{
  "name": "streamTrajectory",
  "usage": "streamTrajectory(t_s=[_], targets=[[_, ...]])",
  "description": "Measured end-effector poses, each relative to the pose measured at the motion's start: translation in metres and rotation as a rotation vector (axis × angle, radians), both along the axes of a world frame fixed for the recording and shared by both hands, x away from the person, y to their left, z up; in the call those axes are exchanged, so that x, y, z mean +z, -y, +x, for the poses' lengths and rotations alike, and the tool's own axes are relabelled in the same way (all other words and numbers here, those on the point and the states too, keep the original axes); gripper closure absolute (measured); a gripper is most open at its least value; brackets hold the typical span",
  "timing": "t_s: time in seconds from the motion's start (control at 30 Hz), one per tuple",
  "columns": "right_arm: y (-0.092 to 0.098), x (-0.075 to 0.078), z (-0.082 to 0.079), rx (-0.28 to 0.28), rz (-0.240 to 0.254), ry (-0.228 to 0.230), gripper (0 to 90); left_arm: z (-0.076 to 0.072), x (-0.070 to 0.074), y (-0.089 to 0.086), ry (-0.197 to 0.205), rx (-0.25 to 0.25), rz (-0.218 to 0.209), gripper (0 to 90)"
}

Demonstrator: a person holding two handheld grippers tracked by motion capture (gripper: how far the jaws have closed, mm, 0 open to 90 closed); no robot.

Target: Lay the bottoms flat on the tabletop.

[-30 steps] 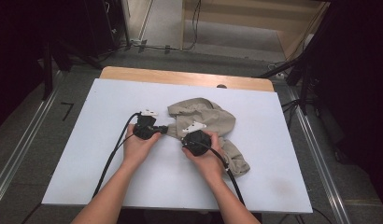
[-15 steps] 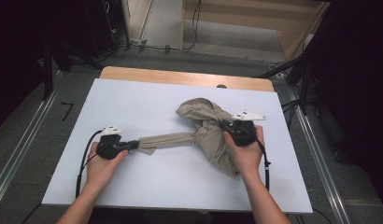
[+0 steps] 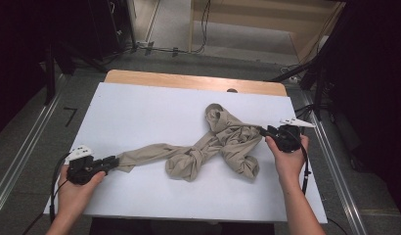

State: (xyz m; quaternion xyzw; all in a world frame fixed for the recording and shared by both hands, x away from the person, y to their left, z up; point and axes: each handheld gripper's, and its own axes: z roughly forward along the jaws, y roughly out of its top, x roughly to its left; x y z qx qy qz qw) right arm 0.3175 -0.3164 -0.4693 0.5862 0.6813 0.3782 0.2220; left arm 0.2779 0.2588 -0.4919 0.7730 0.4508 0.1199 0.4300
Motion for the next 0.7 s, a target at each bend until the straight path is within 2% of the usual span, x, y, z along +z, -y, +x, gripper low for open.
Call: streamTrajectory(t_s=[0.07, 0.1, 0.13, 0.17, 0.27, 0.3, 0.33, 0.37, 0.4, 0.43, 0.5, 0.53, 0.57, 0.63, 0.67, 0.7], targets=[[-0.005, 0.001, -0.004, 0.018, 0.017, 0.016, 42.6, 0.002, 0.005, 0.021, 0.022, -0.027, -0.015, 53.9], [-0.016, 0.003, -0.009, 0.057, 0.011, 0.026, 39.8, 0.007, 0.009, 0.044, 0.025, -0.083, -0.053, 46.2], [-0.016, 0.003, -0.009, 0.057, 0.011, 0.026, 39.8, 0.007, 0.009, 0.044, 0.025, -0.083, -0.053, 41.7], [-0.022, 0.003, -0.011, 0.082, 0.007, 0.029, 38.7, 0.010, 0.011, 0.057, 0.028, -0.109, -0.062, 41.7], [-0.043, 0.000, -0.018, 0.158, -0.004, 0.016, 36.5, 0.018, 0.012, 0.099, 0.036, -0.188, -0.053, 30.2], [-0.056, -0.003, -0.022, 0.199, -0.001, 0.004, 34.4, 0.021, 0.011, 0.114, 0.040, -0.212, -0.039, 23.0], [-0.061, -0.005, -0.024, 0.211, 0.002, 0.002, 33.5, 0.027, 0.007, 0.140, 0.021, -0.282, -0.029, 16.9], [-0.066, -0.007, -0.026, 0.223, -0.002, -0.004, 32.3, 0.027, 0.007, 0.140, 0.021, -0.282, -0.029, 12.7], [-0.070, -0.009, -0.028, 0.231, -0.003, -0.007, 31.5, 0.032, 0.002, 0.162, 0.003, -0.322, 0.000, 12.2], [-0.070, -0.009, -0.028, 0.231, -0.003, -0.007, 31.5, 0.032, 0.002, 0.162, 0.003, -0.322, 0.000, 12.2], [-0.075, -0.014, -0.033, 0.244, -0.006, -0.008, 30.5, 0.037, -0.002, 0.179, -0.020, -0.324, 0.033, 12.2], [-0.076, -0.018, -0.037, 0.245, -0.001, -0.011, 29.7, 0.042, -0.008, 0.189, -0.042, -0.332, 0.075, 12.2], [-0.076, -0.018, -0.037, 0.245, -0.001, -0.011, 29.7, 0.042, -0.008, 0.189, -0.042, -0.332, 0.075, 12.6], [-0.075, -0.024, -0.040, 0.236, 0.001, -0.016, 29.4, 0.045, -0.015, 0.196, -0.077, -0.318, 0.132, 15.7], [-0.073, -0.027, -0.042, 0.235, 0.002, -0.021, 29.2, 0.044, -0.015, 0.197, -0.057, -0.314, 0.151, 19.3], [-0.071, -0.031, -0.045, 0.228, 0.016, -0.028, 29.1, 0.043, -0.014, 0.196, -0.034, -0.320, 0.175, 53.0]])
